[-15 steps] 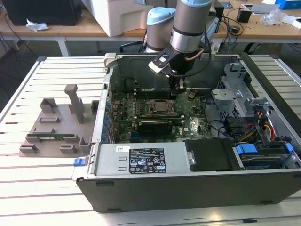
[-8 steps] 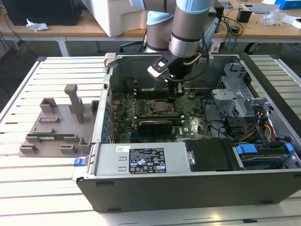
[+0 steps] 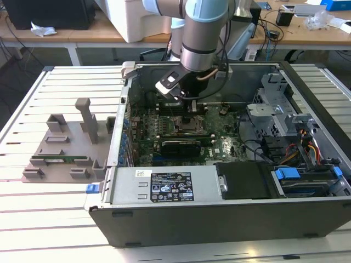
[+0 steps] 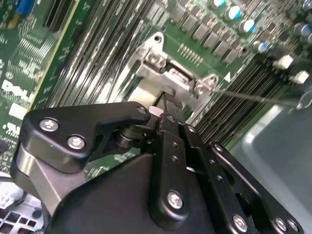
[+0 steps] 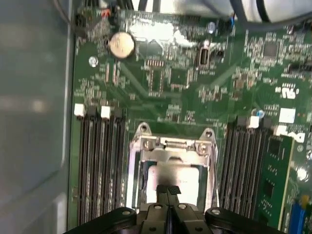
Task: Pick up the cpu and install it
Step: 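Close the cpu cover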
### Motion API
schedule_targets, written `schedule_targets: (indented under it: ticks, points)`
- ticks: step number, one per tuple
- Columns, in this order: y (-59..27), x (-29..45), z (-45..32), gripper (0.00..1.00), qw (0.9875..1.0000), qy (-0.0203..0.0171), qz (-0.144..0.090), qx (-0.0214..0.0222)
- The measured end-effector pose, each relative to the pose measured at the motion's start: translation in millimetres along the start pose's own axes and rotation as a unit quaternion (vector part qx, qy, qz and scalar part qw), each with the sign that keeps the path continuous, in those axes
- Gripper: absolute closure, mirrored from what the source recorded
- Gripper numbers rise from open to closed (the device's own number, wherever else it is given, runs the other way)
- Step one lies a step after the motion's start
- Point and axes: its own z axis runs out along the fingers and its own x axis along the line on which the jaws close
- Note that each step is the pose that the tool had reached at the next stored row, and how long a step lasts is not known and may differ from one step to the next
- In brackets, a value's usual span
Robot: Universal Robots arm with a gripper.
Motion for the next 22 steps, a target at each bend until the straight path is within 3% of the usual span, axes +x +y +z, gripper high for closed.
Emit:
schedule_targets:
  ticks: [4, 9, 16, 18, 22]
  points:
    - [-9.1, 0.7, 2.7, 0.89, 1.0000, 0.0000, 0.000, 0.0000]
    - [-11.7, 0.8, 4.2, 0.89, 1.0000, 0.0000, 0.000, 0.0000]
    - [3.8, -0.1, 2.4, 0.89, 1.0000, 0.0006, 0.000, 0.0002]
    - [10.4, -0.7, -2.6, 0.89, 1.0000, 0.0008, 0.000, 0.0009]
    - [10.7, -0.8, -14.0, 0.89, 1.0000, 0.0008, 0.000, 0.0012]
